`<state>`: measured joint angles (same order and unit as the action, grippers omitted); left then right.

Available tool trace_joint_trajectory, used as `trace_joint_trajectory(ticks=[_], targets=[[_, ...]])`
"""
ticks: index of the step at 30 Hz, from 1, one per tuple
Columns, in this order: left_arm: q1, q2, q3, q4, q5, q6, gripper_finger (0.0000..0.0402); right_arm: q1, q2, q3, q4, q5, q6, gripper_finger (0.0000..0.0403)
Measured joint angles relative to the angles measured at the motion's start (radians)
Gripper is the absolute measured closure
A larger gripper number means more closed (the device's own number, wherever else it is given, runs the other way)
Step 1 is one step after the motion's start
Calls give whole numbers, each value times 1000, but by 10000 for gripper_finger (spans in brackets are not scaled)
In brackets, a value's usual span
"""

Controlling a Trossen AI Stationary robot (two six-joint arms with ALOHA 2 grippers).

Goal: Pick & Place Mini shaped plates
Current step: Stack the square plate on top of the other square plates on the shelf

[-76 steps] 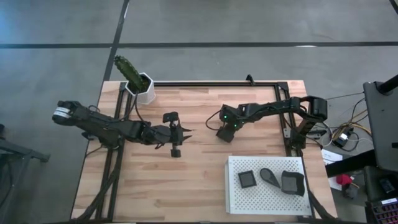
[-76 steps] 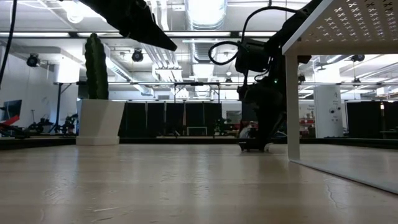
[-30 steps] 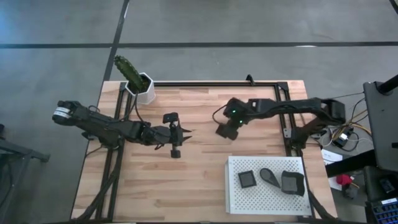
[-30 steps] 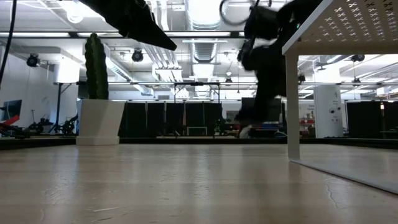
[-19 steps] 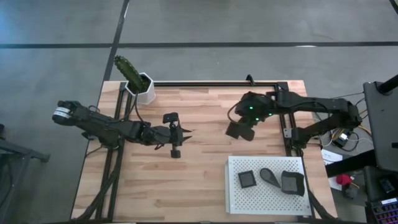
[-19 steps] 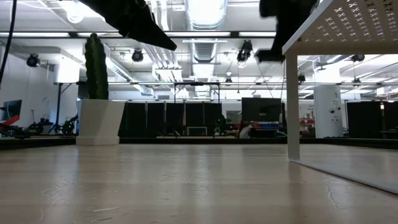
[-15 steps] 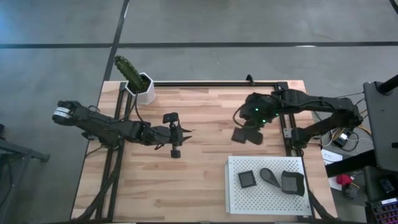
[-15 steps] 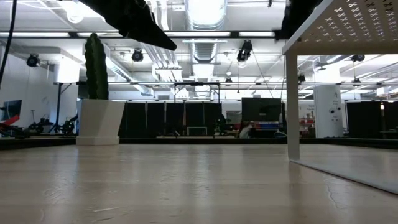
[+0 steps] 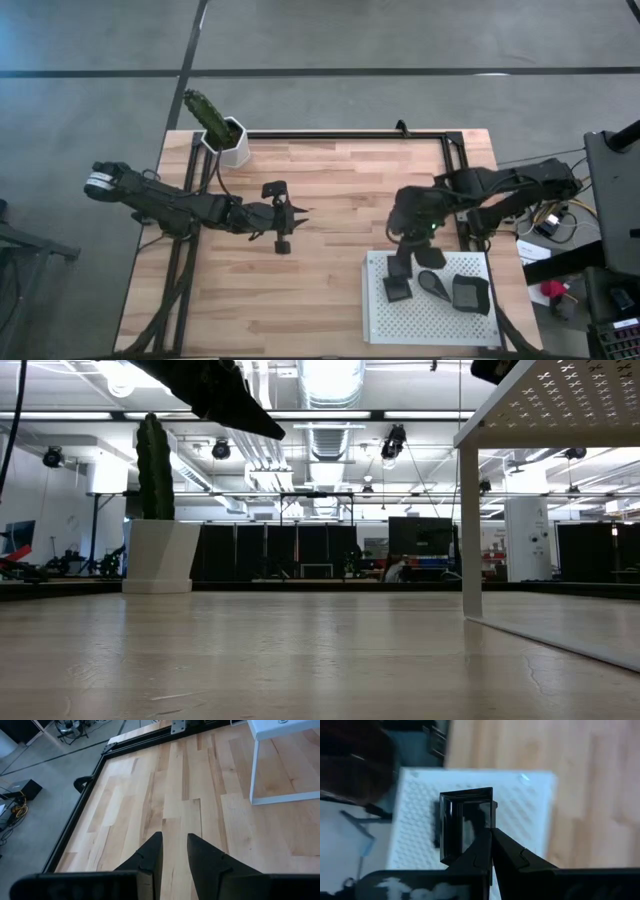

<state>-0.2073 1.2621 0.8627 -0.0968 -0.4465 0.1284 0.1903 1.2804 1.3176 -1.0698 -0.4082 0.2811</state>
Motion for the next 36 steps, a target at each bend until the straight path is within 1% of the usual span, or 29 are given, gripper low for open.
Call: trace_joint_trajectory(ticks=[2,4,8,11,16,22,30,36], targets=[[0,0,0,0,0,0,316,24,-1,-25,89,-36,32,394],[0,0,0,0,0,0,316,49,-1,-42,121,-59,77,394],[0,0,0,0,0,-1,316,90,12,-74,162,-64,128,395],[0,0,0,0,0,-1,316,113,36,-93,218,-64,134,394],[0,0,0,0,0,-2,316,124,92,-97,222,-65,115,394],[0,0,0,0,0,-2,316,124,122,-97,213,-95,104,394],[0,0,0,3,0,-2,316,124,120,-97,212,-98,105,394],[0,0,0,15,0,-2,316,124,80,-97,183,-98,126,394]])
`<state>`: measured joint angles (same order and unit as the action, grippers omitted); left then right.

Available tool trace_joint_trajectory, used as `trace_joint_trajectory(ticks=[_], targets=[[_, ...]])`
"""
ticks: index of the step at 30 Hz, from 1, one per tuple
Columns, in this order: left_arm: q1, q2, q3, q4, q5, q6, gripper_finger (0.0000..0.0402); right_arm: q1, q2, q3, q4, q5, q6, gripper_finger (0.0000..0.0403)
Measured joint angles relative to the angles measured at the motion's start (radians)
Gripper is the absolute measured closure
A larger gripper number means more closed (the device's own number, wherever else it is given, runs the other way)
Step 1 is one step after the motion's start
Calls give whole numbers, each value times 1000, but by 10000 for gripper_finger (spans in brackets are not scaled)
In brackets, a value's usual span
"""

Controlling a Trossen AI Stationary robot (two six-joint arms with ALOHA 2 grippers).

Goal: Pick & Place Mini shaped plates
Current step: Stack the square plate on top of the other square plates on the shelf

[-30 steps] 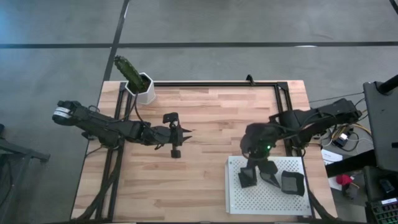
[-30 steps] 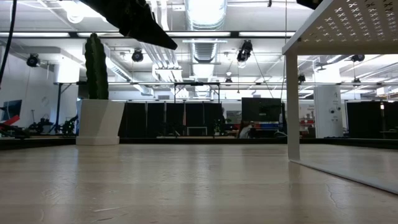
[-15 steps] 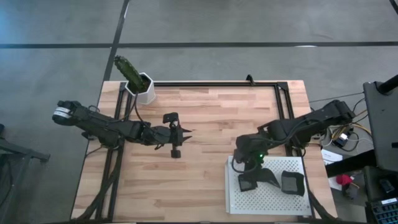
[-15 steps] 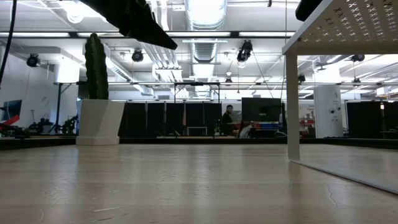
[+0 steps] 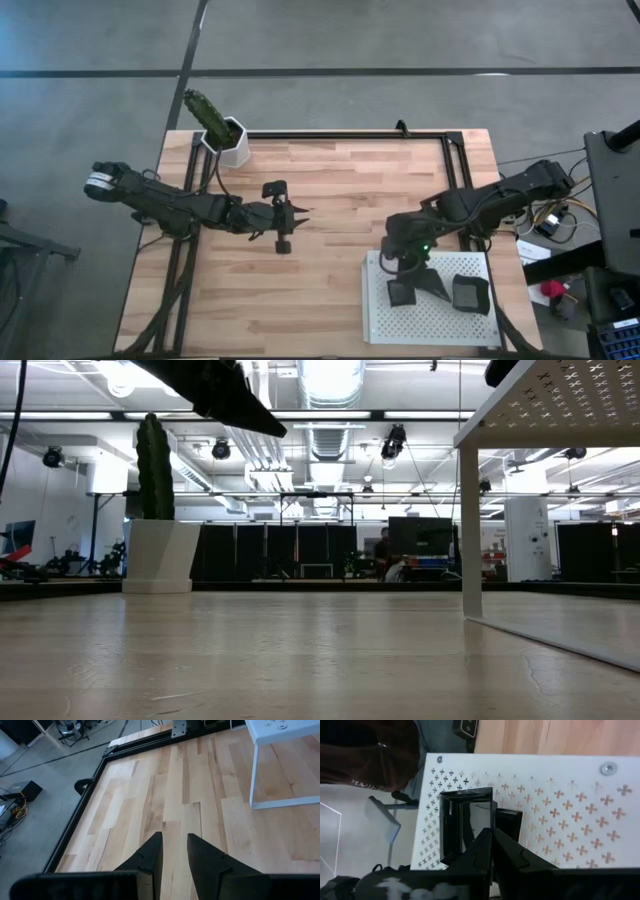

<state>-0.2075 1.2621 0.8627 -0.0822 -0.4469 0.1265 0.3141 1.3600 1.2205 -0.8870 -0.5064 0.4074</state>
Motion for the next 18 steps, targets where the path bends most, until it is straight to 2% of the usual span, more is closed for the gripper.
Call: trace_joint_trajectory(ticks=[18], targets=[[0,0,0,0,0,0,316,0,-32,0,-51,11,-22,393]])
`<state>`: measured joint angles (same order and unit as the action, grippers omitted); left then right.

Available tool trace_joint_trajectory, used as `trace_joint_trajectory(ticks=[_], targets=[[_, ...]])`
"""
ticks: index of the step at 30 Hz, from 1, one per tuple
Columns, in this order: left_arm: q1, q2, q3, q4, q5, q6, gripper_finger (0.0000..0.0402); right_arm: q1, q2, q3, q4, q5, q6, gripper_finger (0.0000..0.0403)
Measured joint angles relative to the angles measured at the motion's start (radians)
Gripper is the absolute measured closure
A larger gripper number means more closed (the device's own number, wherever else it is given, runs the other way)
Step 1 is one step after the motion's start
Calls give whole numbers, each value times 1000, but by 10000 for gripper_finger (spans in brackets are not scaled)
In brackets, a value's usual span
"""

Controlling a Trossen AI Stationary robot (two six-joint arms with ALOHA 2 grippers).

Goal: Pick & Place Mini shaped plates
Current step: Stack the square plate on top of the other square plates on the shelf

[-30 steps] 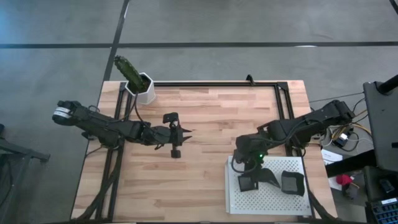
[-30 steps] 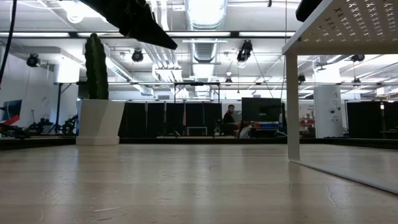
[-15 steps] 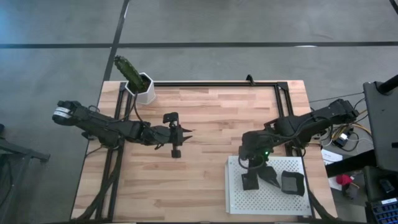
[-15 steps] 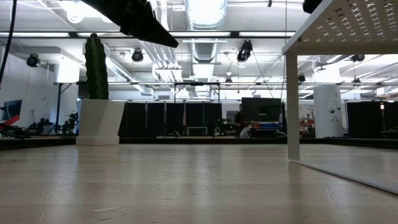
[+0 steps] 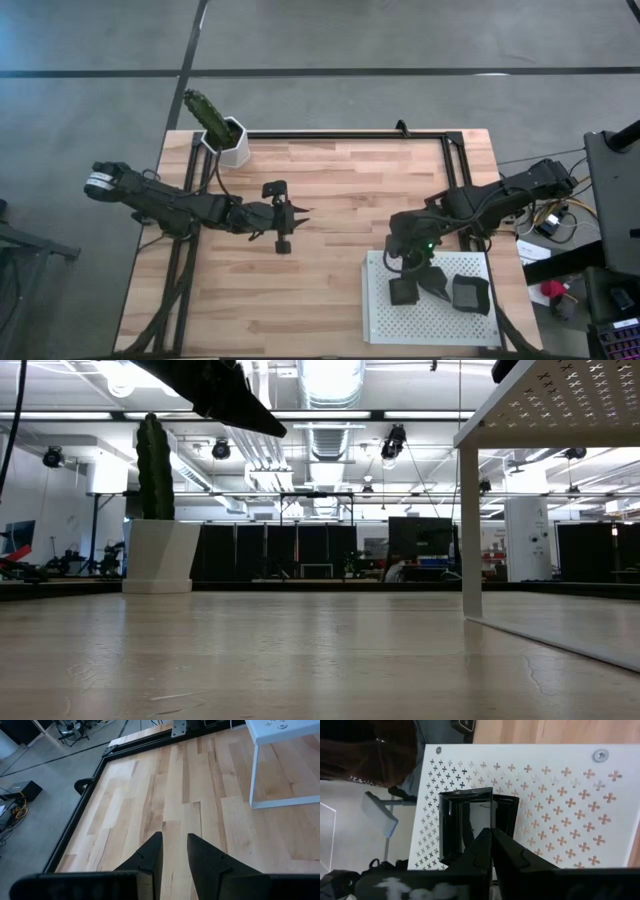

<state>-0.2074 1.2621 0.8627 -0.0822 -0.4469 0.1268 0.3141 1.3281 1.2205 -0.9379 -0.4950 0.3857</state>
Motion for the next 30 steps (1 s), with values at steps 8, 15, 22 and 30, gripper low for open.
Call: trace_joint_trajectory(ticks=[8,15,22,30], targets=[[0,0,0,0,0,0,316,0,0,0,-1,26,-11,344],[0,0,0,0,0,10,316,-1,-12,3,-1,26,-63,306],[0,-1,0,1,0,9,316,0,-9,4,0,24,-103,309],[0,-1,0,0,0,9,316,0,16,-21,7,25,-136,329]])
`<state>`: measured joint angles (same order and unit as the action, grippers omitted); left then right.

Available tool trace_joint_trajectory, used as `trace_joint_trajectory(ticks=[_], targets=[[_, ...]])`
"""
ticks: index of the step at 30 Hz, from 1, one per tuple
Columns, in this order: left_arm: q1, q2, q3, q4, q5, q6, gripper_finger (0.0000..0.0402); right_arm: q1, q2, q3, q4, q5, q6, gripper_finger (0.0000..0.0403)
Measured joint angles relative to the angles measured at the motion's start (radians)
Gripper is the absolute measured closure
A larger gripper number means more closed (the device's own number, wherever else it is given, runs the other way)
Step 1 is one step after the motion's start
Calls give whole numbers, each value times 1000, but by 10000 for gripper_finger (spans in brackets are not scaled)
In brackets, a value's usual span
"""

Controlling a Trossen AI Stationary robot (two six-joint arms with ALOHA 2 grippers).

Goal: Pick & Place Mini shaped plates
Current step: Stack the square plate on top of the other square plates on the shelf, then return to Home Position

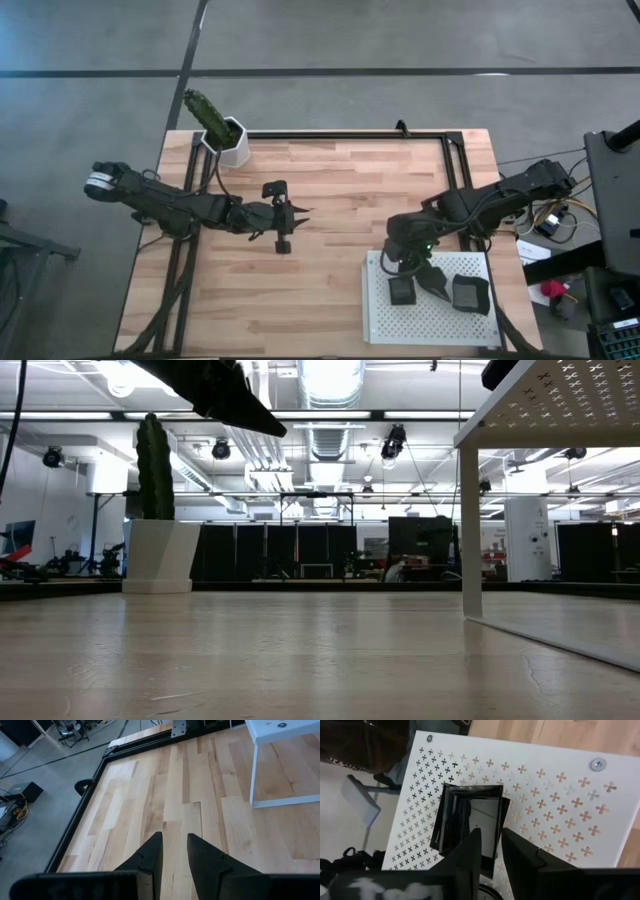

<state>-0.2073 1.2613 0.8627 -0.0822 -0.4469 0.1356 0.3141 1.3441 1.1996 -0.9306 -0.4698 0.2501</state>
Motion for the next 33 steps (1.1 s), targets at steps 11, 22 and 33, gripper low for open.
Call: trace_joint_trajectory(ticks=[11,22,33], targets=[[0,-1,0,0,0,-1,316,0,0,-40,4,-43,3,348],[0,-1,0,0,0,1,316,0,-14,4,1,-74,8,349],[0,-30,54,-6,56,94,355,0,-107,62,-27,152,-179,391]])
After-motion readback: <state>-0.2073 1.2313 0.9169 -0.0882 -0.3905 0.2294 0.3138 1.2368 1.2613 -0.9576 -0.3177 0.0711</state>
